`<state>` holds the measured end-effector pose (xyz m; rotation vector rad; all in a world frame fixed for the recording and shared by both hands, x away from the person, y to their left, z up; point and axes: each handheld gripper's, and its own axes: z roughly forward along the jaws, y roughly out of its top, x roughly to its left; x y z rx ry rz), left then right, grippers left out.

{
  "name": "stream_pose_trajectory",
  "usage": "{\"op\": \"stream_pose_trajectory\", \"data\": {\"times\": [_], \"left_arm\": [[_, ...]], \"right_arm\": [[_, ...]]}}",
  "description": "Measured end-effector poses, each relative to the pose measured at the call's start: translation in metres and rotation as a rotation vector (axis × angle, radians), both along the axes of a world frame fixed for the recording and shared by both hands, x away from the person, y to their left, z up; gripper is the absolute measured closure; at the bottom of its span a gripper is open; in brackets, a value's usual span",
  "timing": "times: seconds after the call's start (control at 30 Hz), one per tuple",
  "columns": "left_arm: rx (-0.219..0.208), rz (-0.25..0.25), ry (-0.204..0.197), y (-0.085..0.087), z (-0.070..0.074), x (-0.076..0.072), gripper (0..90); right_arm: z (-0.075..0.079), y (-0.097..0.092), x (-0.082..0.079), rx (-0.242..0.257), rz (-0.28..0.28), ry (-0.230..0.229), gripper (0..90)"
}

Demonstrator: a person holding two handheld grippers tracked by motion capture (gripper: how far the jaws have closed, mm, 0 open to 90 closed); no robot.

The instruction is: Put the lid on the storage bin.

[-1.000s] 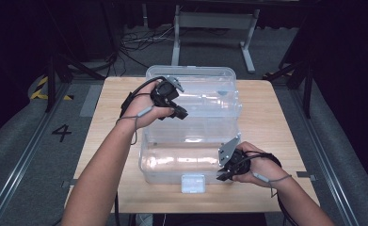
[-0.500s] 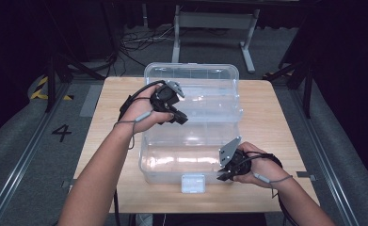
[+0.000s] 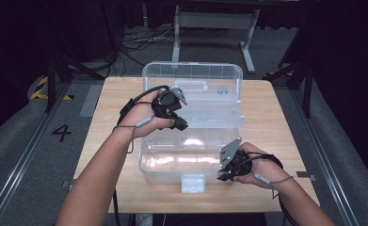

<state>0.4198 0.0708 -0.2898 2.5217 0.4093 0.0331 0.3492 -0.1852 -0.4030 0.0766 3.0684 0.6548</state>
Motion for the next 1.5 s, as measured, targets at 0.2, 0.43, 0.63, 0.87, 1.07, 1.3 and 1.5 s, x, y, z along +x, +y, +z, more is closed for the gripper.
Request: {"op": "stream_pose_trajectory", "data": {"times": [0.2, 0.43, 0.63, 0.87, 1.07, 1.3, 1.5], "left_arm": [[0.014, -0.012, 0.006, -0.002, 0.000, -0.004, 83.9], [0.020, -0.019, 0.008, -0.003, -0.002, -0.009, 84.1], [0.019, -0.023, 0.021, -0.003, -0.003, -0.012, 84.1], [0.026, -0.036, 0.027, -0.004, -0.004, -0.013, 84.3], [0.037, -0.041, 0.028, -0.005, -0.004, -0.016, 84.3], [0.033, -0.051, 0.047, -0.005, -0.007, -0.018, 84.4], [0.046, -0.060, 0.041, -0.006, -0.008, -0.022, 84.7]], "right_arm": [[0.000, 0.000, 0.000, 0.006, 0.007, -0.013, 81.1], [0.000, 0.001, -0.001, -0.002, 0.009, -0.027, 80.8], [0.001, 0.001, -0.001, -0.004, 0.012, -0.028, 80.8], [0.001, 0.002, -0.003, -0.013, 0.001, -0.036, 80.6], [0.002, 0.002, -0.003, -0.012, -0.002, -0.033, 80.6], [0.002, 0.002, -0.003, -0.011, -0.012, -0.033, 80.7], [0.008, 0.000, -0.006, 0.006, -0.022, -0.051, 80.4]]}}
